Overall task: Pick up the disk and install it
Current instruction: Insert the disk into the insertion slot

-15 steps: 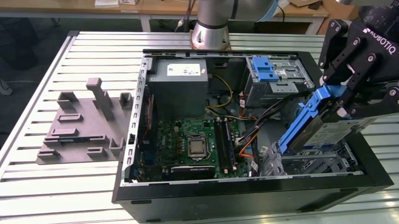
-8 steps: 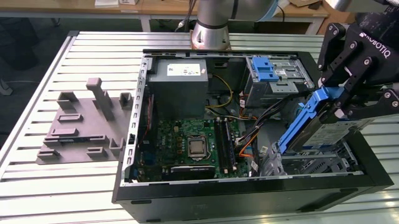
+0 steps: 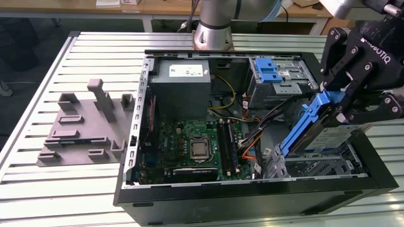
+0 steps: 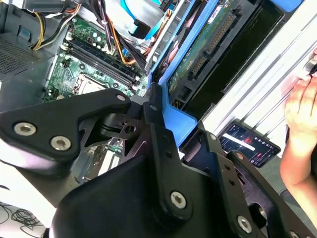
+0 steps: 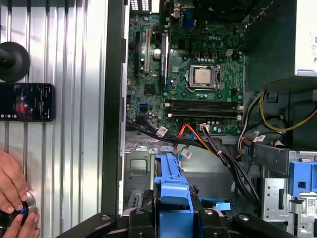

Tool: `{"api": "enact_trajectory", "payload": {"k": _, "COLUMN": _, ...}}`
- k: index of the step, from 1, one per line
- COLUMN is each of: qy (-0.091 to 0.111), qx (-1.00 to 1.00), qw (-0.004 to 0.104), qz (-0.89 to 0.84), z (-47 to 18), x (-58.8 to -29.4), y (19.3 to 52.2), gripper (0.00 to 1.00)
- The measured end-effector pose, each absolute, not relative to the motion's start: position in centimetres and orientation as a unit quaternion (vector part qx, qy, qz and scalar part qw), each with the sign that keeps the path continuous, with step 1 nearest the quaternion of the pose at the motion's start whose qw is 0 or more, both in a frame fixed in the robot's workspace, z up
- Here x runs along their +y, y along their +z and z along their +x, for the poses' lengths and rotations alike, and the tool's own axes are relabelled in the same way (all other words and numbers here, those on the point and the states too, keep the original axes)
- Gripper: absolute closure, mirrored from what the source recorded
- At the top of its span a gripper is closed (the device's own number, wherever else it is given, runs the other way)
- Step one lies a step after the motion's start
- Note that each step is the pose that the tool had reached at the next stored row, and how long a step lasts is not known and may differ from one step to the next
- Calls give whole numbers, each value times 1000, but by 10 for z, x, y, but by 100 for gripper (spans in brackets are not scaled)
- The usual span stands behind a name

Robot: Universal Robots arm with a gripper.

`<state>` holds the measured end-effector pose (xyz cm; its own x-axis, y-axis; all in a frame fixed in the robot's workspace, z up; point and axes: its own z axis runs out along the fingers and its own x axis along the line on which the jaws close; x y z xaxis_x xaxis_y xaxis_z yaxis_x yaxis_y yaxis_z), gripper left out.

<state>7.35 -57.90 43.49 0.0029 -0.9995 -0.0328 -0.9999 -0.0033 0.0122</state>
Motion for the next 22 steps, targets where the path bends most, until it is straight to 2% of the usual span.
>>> {"api": "enact_trajectory", "payload": {"k": 22, "qy": 16, "qx": 706, "qw": 8, "qz": -708, "z": 75, "x": -579, "y": 424, "gripper": 64}}
